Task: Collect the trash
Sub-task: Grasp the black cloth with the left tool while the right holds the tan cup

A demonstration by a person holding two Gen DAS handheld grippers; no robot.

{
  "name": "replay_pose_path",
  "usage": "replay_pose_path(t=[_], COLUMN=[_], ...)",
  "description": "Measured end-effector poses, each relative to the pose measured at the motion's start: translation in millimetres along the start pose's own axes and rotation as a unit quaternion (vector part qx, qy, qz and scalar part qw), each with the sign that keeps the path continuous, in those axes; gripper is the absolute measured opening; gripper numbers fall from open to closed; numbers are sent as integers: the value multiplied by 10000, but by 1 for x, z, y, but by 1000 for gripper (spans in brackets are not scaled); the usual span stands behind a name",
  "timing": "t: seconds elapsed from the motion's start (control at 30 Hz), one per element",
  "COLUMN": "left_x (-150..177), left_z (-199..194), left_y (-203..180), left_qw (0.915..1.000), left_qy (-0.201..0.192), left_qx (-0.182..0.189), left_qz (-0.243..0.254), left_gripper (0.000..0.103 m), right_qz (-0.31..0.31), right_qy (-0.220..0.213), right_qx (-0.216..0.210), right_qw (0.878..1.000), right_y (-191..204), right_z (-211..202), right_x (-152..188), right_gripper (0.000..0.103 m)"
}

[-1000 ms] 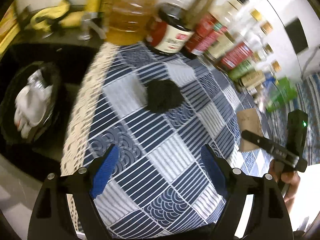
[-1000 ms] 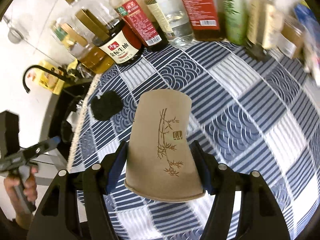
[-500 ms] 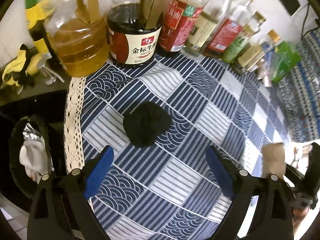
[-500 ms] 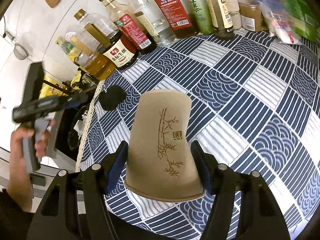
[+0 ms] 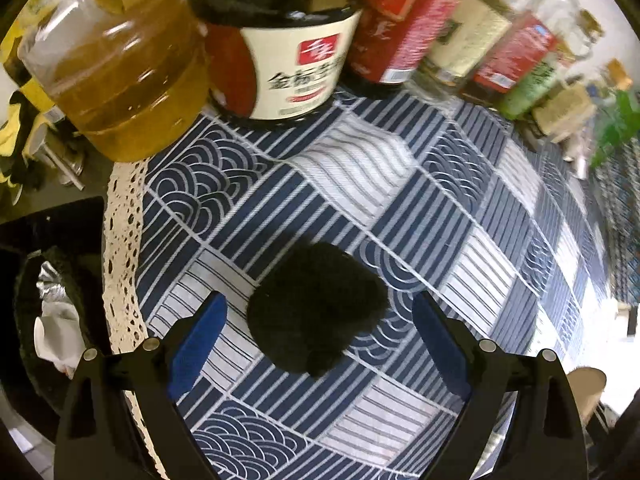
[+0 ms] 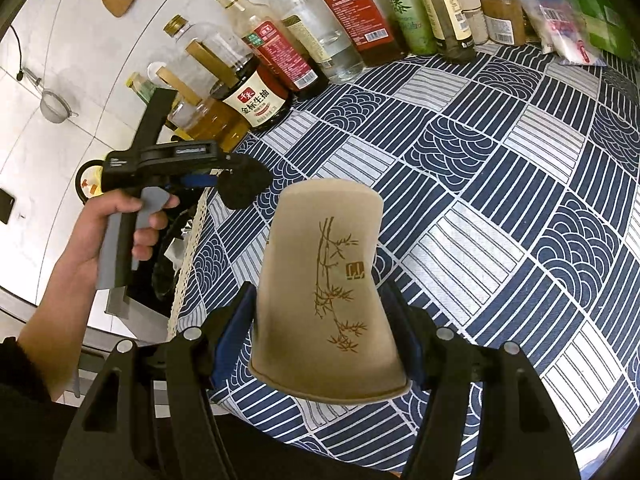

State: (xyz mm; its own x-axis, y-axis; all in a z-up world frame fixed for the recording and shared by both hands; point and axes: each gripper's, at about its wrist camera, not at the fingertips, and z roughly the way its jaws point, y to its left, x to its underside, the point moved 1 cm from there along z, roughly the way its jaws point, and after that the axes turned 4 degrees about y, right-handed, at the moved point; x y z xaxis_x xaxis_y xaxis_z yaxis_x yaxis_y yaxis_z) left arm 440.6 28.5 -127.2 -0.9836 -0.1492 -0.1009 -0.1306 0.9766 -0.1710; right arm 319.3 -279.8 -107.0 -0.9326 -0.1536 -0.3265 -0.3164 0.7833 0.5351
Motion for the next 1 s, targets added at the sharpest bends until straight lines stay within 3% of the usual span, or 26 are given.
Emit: replay_pose_path(t=[0.27,0.43,0.57,1.0], left_x=[0,3,6,24], left_z=[13,13,11,-14], left_y=[10,8,3,5], left_qw=[9994,9990,9993,9973], left_qy=[53,22,-36,-251], left_qx=[36,253,217,609], left_qz=[-354,-359,-288,-332], left_gripper=[89,70,67,65], right_qz=[71,96,103,-92], right_qy=[-57,-54,-97,-35], right_qx=[-4,-59,-96,-178], right_qw=[10000,9999,9999,9998], right_y=[-16,-22,-24,-10], right_z=[-6,-5,-5,4], right_x=[-9,-11,-11,-18], right_gripper=[64,64,65,65])
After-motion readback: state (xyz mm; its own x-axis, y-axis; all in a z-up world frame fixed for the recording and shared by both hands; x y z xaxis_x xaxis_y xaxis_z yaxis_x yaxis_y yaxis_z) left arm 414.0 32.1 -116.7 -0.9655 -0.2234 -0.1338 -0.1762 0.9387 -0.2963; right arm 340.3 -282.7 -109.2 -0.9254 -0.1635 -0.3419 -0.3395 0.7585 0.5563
